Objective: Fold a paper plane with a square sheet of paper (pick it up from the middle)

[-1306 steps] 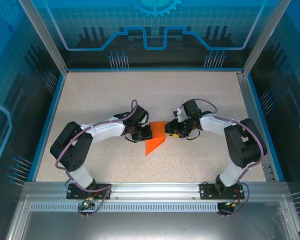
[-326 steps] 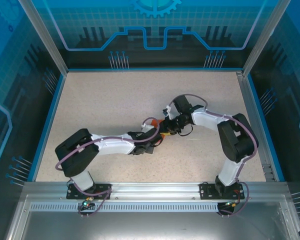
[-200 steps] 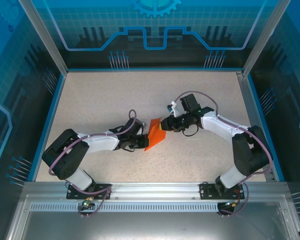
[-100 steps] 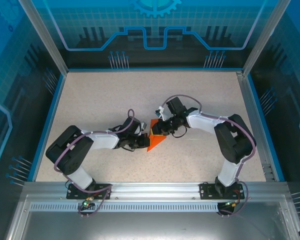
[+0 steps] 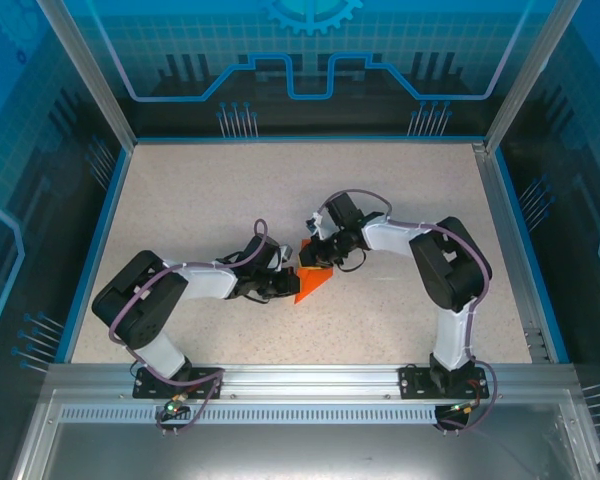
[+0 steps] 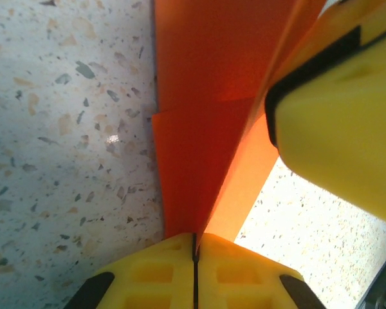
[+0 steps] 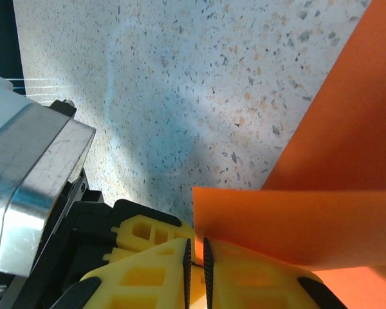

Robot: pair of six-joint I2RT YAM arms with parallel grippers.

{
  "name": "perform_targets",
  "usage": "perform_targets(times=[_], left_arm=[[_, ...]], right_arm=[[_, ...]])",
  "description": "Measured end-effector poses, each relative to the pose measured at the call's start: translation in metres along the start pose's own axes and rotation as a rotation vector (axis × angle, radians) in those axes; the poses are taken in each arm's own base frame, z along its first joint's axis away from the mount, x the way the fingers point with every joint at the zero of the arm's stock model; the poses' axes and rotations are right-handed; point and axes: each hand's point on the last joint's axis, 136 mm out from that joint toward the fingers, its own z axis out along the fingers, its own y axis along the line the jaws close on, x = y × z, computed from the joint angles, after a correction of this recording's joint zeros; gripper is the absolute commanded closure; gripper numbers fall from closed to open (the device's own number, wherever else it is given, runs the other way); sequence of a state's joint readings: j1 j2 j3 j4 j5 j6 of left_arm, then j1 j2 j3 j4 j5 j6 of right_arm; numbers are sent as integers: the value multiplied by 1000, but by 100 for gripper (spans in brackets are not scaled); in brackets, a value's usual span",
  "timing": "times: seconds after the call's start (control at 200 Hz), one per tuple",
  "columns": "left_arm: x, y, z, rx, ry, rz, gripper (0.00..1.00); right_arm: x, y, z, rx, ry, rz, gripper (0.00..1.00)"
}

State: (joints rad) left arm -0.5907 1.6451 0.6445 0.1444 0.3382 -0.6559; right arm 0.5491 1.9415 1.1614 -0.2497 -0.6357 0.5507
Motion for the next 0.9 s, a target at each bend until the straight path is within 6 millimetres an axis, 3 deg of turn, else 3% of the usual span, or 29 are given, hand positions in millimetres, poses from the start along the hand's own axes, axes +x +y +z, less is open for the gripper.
perform_targets(times=[0.275, 0.64, 0.9], left_arm=[[1, 1, 0, -2, 3, -2, 85], [0, -2, -4, 6, -5, 2, 90], [2, -4, -4, 17, 3, -6, 80]], right_arm=[[-5, -11, -1, 22, -11, 22, 84], [-5, -18, 1, 35, -10, 33, 84], [-5, -18, 1, 35, -9, 33, 84]])
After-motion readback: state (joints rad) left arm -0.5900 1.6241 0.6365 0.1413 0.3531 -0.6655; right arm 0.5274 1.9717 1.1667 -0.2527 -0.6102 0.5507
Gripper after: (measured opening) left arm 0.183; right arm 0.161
